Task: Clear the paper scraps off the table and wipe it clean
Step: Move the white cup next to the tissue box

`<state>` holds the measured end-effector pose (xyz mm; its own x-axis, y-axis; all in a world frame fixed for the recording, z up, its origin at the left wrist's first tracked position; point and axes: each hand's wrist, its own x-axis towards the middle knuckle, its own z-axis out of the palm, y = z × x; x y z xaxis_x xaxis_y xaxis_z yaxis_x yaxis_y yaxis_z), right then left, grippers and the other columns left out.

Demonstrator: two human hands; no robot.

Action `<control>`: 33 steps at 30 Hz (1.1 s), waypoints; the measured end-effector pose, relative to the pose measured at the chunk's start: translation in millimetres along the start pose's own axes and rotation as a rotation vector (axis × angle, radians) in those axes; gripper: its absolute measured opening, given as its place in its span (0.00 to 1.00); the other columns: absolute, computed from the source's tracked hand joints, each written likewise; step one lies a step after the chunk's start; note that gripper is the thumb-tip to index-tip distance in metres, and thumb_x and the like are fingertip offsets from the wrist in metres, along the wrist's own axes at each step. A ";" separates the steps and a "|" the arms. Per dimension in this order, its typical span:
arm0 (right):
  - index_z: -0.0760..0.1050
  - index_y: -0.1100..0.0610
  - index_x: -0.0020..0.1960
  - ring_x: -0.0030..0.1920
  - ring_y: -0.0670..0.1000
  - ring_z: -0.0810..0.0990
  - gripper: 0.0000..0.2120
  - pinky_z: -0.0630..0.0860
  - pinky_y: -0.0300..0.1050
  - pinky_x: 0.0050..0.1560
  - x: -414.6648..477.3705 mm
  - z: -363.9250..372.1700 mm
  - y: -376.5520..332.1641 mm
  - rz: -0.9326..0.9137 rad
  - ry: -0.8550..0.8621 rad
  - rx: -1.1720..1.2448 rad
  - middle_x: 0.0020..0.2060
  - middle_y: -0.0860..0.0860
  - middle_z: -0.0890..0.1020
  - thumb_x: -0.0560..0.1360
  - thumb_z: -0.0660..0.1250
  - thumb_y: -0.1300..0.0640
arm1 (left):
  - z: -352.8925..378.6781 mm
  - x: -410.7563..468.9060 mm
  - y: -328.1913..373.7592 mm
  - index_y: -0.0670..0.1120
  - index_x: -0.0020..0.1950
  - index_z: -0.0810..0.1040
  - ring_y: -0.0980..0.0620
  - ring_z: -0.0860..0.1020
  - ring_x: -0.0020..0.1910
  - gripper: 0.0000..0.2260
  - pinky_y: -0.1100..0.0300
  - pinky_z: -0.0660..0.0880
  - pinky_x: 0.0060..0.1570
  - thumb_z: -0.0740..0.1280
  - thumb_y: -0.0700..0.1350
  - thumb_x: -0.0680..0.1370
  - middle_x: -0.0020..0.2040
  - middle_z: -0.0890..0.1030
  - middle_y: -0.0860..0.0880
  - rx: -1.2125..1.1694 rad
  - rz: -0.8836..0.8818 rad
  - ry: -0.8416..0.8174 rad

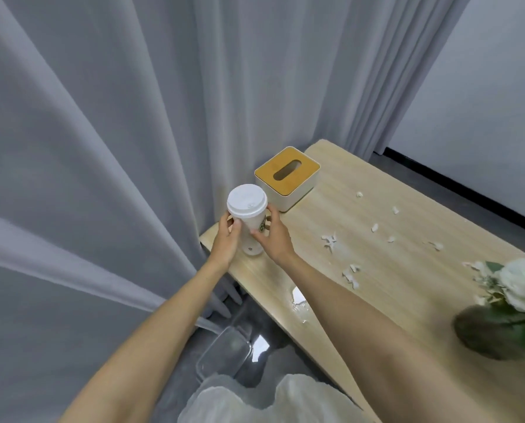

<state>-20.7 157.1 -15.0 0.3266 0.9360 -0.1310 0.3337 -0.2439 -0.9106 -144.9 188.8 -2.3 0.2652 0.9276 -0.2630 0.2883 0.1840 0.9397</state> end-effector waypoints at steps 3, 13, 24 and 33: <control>0.59 0.51 0.72 0.65 0.53 0.73 0.34 0.73 0.53 0.63 17.8 7.3 0.0 -0.009 -0.049 0.002 0.66 0.50 0.72 0.71 0.72 0.56 | -3.4 6.7 1.3 0.46 0.75 0.56 0.56 0.65 0.68 0.21 0.64 0.61 0.60 0.54 0.49 0.83 0.69 0.67 0.52 -0.002 -0.007 0.028; 0.48 0.50 0.76 0.68 0.56 0.71 0.42 0.71 0.51 0.64 34.5 10.6 10.7 0.018 -0.185 -0.136 0.70 0.53 0.69 0.72 0.72 0.56 | -8.0 21.1 -8.5 0.50 0.76 0.51 0.49 0.61 0.73 0.30 0.49 0.62 0.71 0.64 0.49 0.79 0.75 0.61 0.50 0.103 0.025 -0.031; 0.48 0.50 0.76 0.68 0.56 0.70 0.44 0.71 0.51 0.63 23.8 18.2 3.8 0.055 -0.197 -0.146 0.70 0.53 0.69 0.71 0.73 0.56 | -8.5 20.2 -6.9 0.50 0.76 0.49 0.49 0.64 0.72 0.35 0.50 0.67 0.69 0.67 0.41 0.77 0.73 0.63 0.50 0.052 -0.063 -0.019; 0.44 0.55 0.77 0.71 0.57 0.65 0.46 0.66 0.49 0.66 8.0 20.8 -3.8 0.105 -0.229 -0.149 0.72 0.56 0.65 0.72 0.72 0.59 | -19.6 14.1 -9.7 0.47 0.78 0.45 0.44 0.61 0.73 0.39 0.47 0.62 0.71 0.66 0.42 0.75 0.75 0.61 0.47 0.136 -0.174 0.018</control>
<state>-37.8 170.7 -20.8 0.1642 0.9323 -0.3222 0.4402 -0.3616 -0.8219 -162.0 206.5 -10.8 0.1845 0.8917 -0.4133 0.4497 0.2974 0.8422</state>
